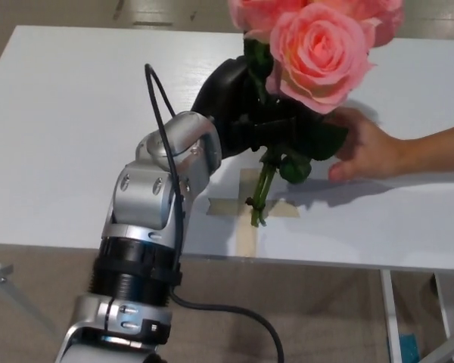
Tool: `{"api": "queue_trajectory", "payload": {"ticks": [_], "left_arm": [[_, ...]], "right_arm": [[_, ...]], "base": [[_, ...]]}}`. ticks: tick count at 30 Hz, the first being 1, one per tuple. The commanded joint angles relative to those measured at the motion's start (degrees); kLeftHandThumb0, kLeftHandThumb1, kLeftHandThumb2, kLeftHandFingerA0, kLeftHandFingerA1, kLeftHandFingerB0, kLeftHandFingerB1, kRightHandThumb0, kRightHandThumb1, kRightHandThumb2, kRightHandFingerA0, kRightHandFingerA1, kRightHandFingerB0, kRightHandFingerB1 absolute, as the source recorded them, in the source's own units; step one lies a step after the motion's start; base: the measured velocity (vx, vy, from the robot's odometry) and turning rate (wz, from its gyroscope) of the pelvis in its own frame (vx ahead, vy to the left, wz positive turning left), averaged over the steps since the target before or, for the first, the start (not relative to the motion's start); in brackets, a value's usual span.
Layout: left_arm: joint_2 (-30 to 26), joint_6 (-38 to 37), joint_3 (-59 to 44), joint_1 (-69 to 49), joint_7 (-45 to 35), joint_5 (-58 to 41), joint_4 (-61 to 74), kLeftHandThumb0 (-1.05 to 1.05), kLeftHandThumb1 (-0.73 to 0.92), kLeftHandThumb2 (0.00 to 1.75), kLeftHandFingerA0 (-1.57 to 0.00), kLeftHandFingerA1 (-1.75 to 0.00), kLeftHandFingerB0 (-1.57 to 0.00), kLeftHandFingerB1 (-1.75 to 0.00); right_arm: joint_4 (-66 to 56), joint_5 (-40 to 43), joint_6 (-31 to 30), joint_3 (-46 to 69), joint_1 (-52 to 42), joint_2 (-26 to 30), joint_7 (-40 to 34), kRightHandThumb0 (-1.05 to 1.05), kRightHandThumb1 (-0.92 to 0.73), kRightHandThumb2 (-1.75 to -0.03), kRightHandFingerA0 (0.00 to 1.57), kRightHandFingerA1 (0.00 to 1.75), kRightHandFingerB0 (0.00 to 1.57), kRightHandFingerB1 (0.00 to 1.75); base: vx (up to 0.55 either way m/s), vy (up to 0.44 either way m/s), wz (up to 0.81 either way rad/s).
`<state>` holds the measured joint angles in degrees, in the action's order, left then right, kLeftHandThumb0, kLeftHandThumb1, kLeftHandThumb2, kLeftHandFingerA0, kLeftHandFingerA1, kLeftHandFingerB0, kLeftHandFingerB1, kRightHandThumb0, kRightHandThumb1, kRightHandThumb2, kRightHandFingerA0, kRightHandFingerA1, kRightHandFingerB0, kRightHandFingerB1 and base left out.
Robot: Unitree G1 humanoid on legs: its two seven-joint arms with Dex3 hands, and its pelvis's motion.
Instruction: Use the left hand to pick up the rose and passes it to a human.
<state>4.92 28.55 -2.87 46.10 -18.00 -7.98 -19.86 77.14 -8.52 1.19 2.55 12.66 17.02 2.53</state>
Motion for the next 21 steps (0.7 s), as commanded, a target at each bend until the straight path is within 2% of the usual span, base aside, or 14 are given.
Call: {"api": "queue_trajectory", "payload": {"ticks": [1, 21], "left_arm": [[1.9, -1.6, 0.8, 0.0, 0.1, -1.9, -1.5, -0.16, 0.83, 0.65, -0.95, -1.46, -0.8, -0.96], [2.5, -2.5, 1.8, 8.7, 1.5, -2.9, -5.6, -0.17, 0.8, 0.68, -0.94, -1.45, -0.82, -0.88]], "right_arm": [[0.1, -0.4, -0.7, -0.3, -0.3, -0.4, 0.5, -0.39, -0.63, -0.59, 0.67, 0.46, 0.57, 0.43], [0.2, 0.0, -0.8, 0.2, -0.3, -0.5, 0.8, -0.39, -0.63, -0.59, 0.68, 0.47, 0.57, 0.43]], "base": [[0.0, 0.0, 0.0], [0.0, 0.0, 0.0]]}}
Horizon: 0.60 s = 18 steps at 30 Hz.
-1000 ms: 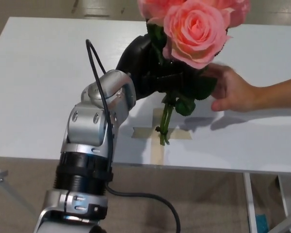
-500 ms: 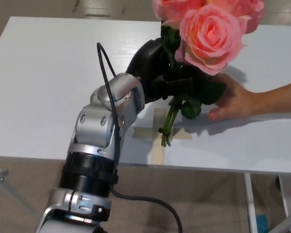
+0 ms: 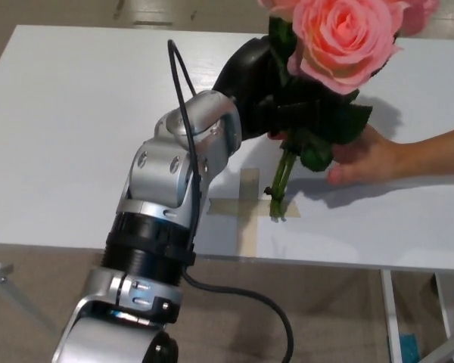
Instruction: Use the left hand to pick up the rose and passes it to a human.
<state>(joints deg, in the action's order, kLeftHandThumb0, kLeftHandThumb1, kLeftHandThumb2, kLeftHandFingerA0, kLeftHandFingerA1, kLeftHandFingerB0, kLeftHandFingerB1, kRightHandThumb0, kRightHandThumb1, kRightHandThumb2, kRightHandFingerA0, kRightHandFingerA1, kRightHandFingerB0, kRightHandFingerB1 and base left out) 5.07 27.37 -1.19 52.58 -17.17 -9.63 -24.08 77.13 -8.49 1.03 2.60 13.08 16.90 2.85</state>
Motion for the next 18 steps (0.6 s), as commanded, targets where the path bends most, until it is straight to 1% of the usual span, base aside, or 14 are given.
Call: {"api": "queue_trajectory", "payload": {"ticks": [1, 10, 15, 18], "left_arm": [[2.3, -1.4, 0.0, 2.5, 0.6, -1.4, -1.6, -0.17, 0.8, 0.68, -0.93, -1.45, -0.82, -0.87], [2.7, -1.4, 0.0, 3.2, 1.2, -1.7, -2.8, -0.17, 0.81, 0.68, -0.92, -1.46, -0.81, -0.87], [3.4, -3.0, 0.4, 3.8, 1.6, -1.5, -4.8, -0.17, 0.81, 0.68, -0.94, -1.45, -0.82, -0.86], [4.0, -4.7, 0.9, 5.0, 1.6, -1.2, -7.4, -0.18, 0.8, 0.68, -0.93, -1.45, -0.81, -0.89]], "right_arm": [[0.2, 0.0, -0.7, 0.2, -0.7, -0.4, 0.5, -0.39, -0.63, -0.59, 0.68, 0.47, 0.57, 0.43], [0.2, -0.2, -0.6, 0.1, -0.7, -0.4, 0.6, -0.39, -0.64, -0.59, 0.68, 0.47, 0.57, 0.43], [0.2, -0.3, -0.8, 0.0, -0.5, -0.7, 0.7, -0.39, -0.64, -0.59, 0.68, 0.47, 0.58, 0.43], [0.2, -0.4, -0.7, -0.2, -0.2, -0.8, 0.8, -0.39, -0.64, -0.58, 0.69, 0.47, 0.58, 0.43]], "base": [[0.0, 0.0, 0.0], [0.0, 0.0, 0.0], [0.0, 0.0, 0.0], [0.0, 0.0, 0.0]]}}
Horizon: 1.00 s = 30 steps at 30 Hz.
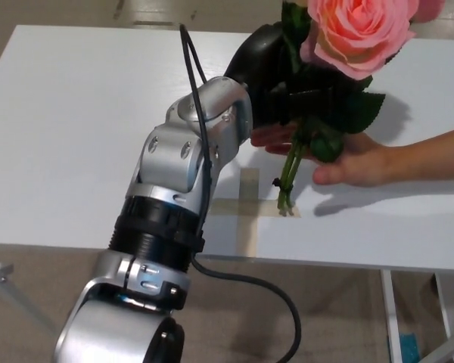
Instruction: Use the left hand to pick up the rose and passes it to a human.
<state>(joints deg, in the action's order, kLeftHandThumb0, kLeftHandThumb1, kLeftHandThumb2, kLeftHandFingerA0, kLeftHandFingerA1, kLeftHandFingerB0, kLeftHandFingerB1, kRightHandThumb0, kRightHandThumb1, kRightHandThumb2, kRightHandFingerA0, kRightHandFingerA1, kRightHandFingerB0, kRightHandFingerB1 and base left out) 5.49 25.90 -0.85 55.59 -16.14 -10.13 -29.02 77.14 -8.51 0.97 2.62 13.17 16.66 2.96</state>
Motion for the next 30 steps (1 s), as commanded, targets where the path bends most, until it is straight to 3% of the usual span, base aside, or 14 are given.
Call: {"api": "queue_trajectory", "payload": {"ticks": [1, 13, 22, 29, 30], "left_arm": [[3.8, -3.9, 0.7, 2.5, 0.6, -0.5, -3.4, -0.18, 0.8, 0.68, -0.93, -1.45, -0.81, -0.89], [6.8, -9.5, 0.7, 7.7, 1.3, -0.7, -14.5, -0.18, 0.82, 0.65, -0.94, -1.45, -0.8, -0.92], [7.7, -11.8, 0.7, 9.8, 0.1, -1.4, -18.0, -0.19, 0.82, 0.64, -0.93, -1.45, -0.8, -0.94], [6.1, -12.6, 0.5, 9.9, -1.1, -1.3, -19.0, -0.19, 0.8, 0.65, -0.99, -1.42, -0.89, -0.66], [5.7, -12.2, 0.6, 10.0, -1.4, -1.2, -18.8, -0.23, 0.77, 0.63, -1.02, -1.27, -0.86, -0.54]], "right_arm": [[0.2, -0.3, -0.7, -0.2, -0.3, -0.7, 0.8, -0.39, -0.64, -0.58, 0.69, 0.47, 0.58, 0.43], [0.0, 0.0, -0.8, 0.1, 0.3, -0.6, 0.9, -0.42, -0.59, -0.61, 0.68, 0.49, 0.58, 0.45], [-0.1, 0.0, -0.8, 0.3, 1.5, -0.4, 1.1, -0.39, -0.64, -0.59, 0.66, 0.46, 0.57, 0.43], [-0.1, 0.4, -0.9, 0.8, 1.9, 0.0, 1.7, -0.39, -0.64, -0.59, 0.67, 0.46, 0.57, 0.43], [-0.1, 0.3, -0.9, 0.8, 1.9, 0.0, 1.6, -0.39, -0.64, -0.59, 0.67, 0.46, 0.57, 0.43]], "base": [[0.0, 0.0, 0.0], [0.0, 0.0, 0.0], [0.0, 0.0, 0.0], [0.0, 0.0, 0.0], [0.0, 0.0, 0.0]]}}
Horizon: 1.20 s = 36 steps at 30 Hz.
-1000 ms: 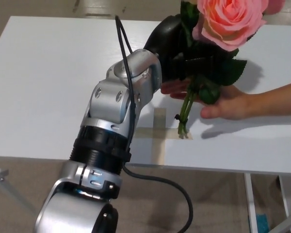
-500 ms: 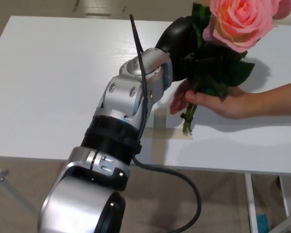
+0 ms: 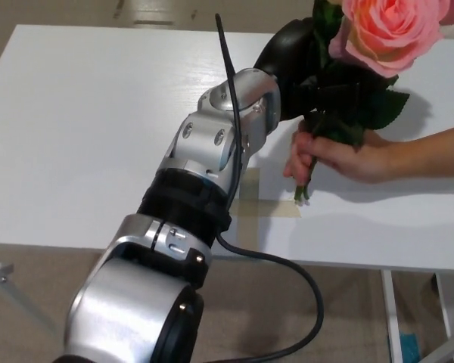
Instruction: Use the left hand to pick up the rose and passes it to a human.
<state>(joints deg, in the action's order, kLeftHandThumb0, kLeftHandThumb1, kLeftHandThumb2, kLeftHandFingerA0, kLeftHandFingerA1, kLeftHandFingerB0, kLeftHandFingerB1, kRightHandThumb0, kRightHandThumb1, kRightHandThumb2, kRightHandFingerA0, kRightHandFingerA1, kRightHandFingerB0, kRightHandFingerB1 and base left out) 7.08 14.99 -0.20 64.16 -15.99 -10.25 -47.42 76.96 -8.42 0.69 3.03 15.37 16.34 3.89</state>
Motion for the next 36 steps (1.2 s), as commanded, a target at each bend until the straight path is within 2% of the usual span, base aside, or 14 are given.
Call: {"api": "queue_trajectory", "payload": {"ticks": [1, 2, 4, 5, 7, 24, 26, 31, 36], "left_arm": [[2.9, -0.4, 1.1, 1.9, -4.5, -0.6, -0.8, -0.46, 0.62, 0.59, -0.53, -0.4, -0.17, -0.28], [1.9, 0.4, 2.1, 2.4, -7.0, -0.1, -1.2, -0.73, 0.45, 0.74, 0.0, 0.0, 0.0, 0.0], [-0.6, 2.4, 4.2, 4.1, -13.9, 0.5, -2.6, -0.76, 0.41, 0.76, 0.0, 0.0, 0.0, -0.03], [-1.7, 2.7, 4.8, 4.6, -16.6, 0.5, -3.1, -0.83, 0.47, 0.56, 0.0, 0.0, 0.0, 0.0], [-3.3, 2.7, 5.6, 5.5, -19.7, 0.8, -4.2, -0.87, 0.45, 0.57, 0.0, 0.0, 0.0, 0.0], [-8.2, 6.0, 7.7, 6.7, -21.8, 2.1, -2.9, -0.75, 0.47, 0.55, 0.0, 0.0, 0.0, 0.0], [-11.0, 6.5, 7.6, 6.9, -24.2, 2.2, -2.7, -0.74, 0.47, 0.55, 0.0, 0.0, 0.0, 0.0], [-12.7, 6.3, 7.6, 6.8, -25.5, 2.3, -2.8, -0.75, 0.47, 0.55, 0.0, 0.0, 0.0, 0.0], [-17.7, 5.5, 6.9, 5.2, -28.7, 2.3, -1.4, -0.79, 0.47, 0.55, 0.0, 0.0, 0.0, 0.0]], "right_arm": [[0.1, 0.4, -0.8, 0.5, -0.1, 0.2, 0.7, -0.39, -0.64, -0.59, 0.67, 0.46, 0.58, 0.43], [0.1, 0.4, -0.8, 0.6, -0.1, 0.2, 0.8, -0.39, -0.64, -0.59, 0.67, 0.46, 0.58, 0.43], [0.2, 0.5, -0.9, 0.8, -0.4, 0.2, 0.8, -0.39, -0.64, -0.59, 0.67, 0.46, 0.58, 0.43], [0.2, 0.6, -0.9, 0.9, -0.4, 0.2, 0.9, -0.39, -0.64, -0.59, 0.67, 0.46, 0.58, 0.43], [0.2, 0.6, -1.1, 1.0, -0.2, 0.2, 1.0, -0.39, -0.64, -0.59, 0.67, 0.46, 0.58, 0.43], [0.1, -0.1, -1.2, 0.5, 0.1, 0.6, 1.5, -0.39, -0.64, -0.59, 0.67, 0.46, 0.59, 0.44], [0.1, 0.1, -1.1, 0.6, -0.2, 0.8, 1.9, -0.39, -0.64, -0.59, 0.67, 0.46, 0.59, 0.44], [0.2, 0.0, -1.2, 0.6, -0.2, 0.8, 2.0, -0.39, -0.64, -0.59, 0.67, 0.46, 0.59, 0.44], [0.2, -0.2, -1.3, 0.4, -0.3, 0.9, 2.0, -0.39, -0.64, -0.59, 0.67, 0.46, 0.6, 0.44]], "base": [[0.0, 0.0, 0.0], [0.0, 0.0, 0.0], [0.0, 0.0, 0.0], [0.0, 0.0, 0.0], [0.0, 0.0, 0.0], [0.0, 0.0, 0.0], [0.0, 0.0, 0.0], [0.0, 0.0, 0.0], [0.0, 0.0, 0.0]]}}
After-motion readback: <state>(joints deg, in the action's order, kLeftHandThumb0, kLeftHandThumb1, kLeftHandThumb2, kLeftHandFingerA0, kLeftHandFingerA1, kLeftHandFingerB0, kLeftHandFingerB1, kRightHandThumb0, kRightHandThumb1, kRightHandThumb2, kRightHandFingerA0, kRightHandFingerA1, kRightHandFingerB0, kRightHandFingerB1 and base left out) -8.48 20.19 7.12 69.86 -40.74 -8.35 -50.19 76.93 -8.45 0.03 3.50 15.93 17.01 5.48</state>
